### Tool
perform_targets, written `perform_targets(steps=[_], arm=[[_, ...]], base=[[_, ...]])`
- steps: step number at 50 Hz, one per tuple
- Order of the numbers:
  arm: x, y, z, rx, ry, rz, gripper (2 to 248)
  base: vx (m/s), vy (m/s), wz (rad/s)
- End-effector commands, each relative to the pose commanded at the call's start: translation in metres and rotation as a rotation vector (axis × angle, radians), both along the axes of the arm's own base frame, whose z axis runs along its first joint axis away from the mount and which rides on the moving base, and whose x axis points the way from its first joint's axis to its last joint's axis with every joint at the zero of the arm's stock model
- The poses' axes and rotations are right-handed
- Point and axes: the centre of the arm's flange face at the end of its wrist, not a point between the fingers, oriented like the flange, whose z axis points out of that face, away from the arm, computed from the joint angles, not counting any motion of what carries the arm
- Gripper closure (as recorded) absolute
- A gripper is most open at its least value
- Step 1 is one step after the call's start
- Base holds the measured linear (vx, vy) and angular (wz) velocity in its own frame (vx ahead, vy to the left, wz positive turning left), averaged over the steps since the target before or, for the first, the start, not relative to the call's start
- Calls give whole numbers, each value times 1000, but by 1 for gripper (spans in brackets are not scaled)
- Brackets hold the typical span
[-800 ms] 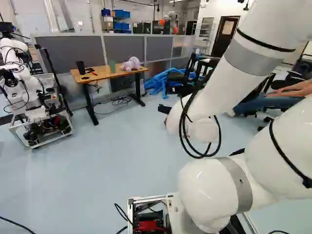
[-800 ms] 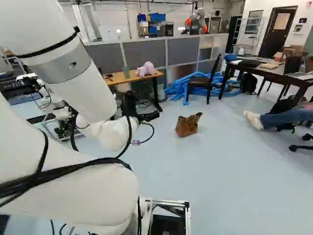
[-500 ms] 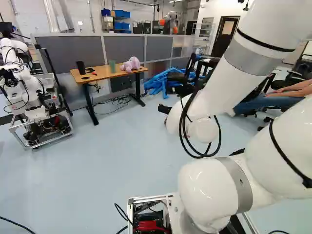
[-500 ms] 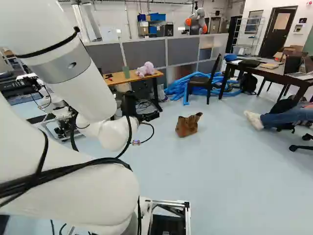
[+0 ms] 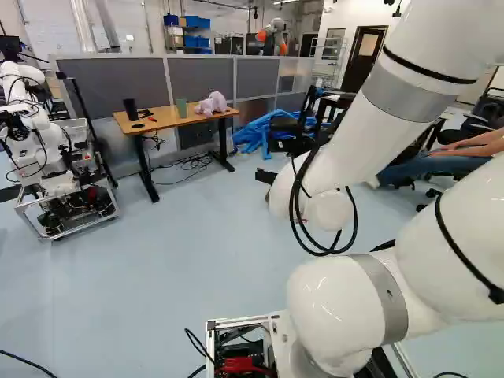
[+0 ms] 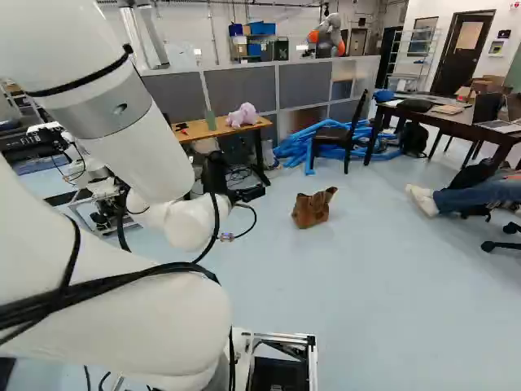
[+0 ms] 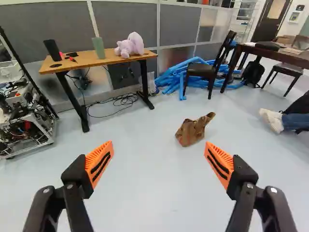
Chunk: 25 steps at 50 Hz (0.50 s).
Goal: Pick up the bag on the ground and place it on the table
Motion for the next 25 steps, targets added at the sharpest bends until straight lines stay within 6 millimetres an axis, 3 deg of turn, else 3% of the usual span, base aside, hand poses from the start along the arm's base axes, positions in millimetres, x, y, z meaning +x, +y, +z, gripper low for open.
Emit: perform_targets(steps=[25], arm=[[0, 0, 0, 0, 0, 0, 3]], base=[[32, -15, -12]])
